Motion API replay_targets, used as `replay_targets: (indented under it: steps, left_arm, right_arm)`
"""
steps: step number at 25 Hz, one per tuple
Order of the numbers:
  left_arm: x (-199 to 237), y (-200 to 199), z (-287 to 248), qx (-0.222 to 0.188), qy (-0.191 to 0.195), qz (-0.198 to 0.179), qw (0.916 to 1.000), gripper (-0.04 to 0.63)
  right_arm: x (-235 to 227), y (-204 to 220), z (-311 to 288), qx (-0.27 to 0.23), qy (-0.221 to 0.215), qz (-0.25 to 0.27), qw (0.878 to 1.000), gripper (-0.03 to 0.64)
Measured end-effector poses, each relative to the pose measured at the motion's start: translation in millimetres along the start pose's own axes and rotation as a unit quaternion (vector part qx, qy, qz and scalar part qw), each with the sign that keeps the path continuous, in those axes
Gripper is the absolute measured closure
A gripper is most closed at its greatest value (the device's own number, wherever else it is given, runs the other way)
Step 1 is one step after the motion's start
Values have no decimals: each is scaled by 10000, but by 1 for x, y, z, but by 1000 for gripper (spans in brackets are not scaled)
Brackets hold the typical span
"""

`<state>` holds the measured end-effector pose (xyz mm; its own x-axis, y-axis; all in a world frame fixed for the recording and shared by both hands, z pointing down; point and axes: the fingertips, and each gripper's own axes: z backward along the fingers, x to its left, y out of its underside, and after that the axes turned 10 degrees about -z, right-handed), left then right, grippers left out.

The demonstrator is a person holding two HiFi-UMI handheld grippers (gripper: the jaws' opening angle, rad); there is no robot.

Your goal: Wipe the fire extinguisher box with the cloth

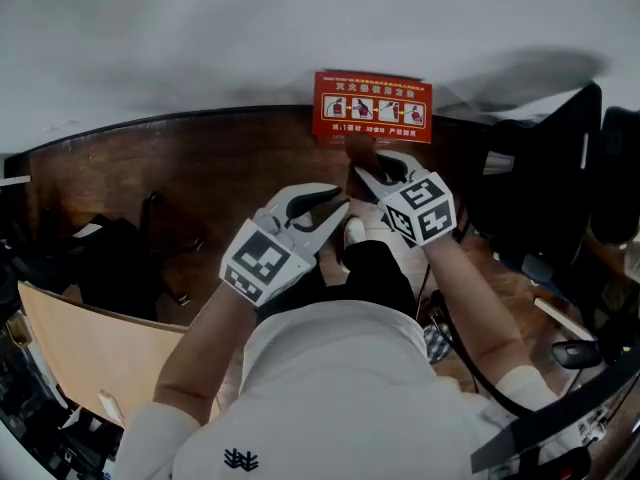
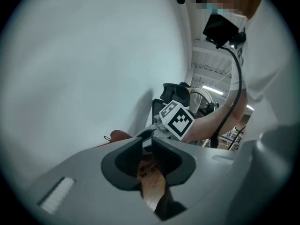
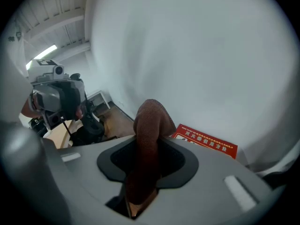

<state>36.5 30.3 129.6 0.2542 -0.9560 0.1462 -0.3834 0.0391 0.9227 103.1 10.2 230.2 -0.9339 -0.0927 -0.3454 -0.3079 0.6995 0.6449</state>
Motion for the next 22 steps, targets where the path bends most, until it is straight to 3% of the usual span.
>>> replay_targets:
  steps: [5,13,17,22]
  left_arm:
    - [44,35,-23,207,255,-13,9995,534]
    - [78,68,-63,285,203,274,9990,534]
    - [76,72,-98,295,343,389,9982,534]
    - [67,68,-150,318,646,227,9971,534]
  right_arm:
    - [-36,-9,-84,82,256,-106,9996,502]
    - [-97,3,-186,415,107,-103,9990,502]
    - [-147,25,-197,614,257,-143,9977,502]
    - [-213,46,-171,603,500,-321,9964,502]
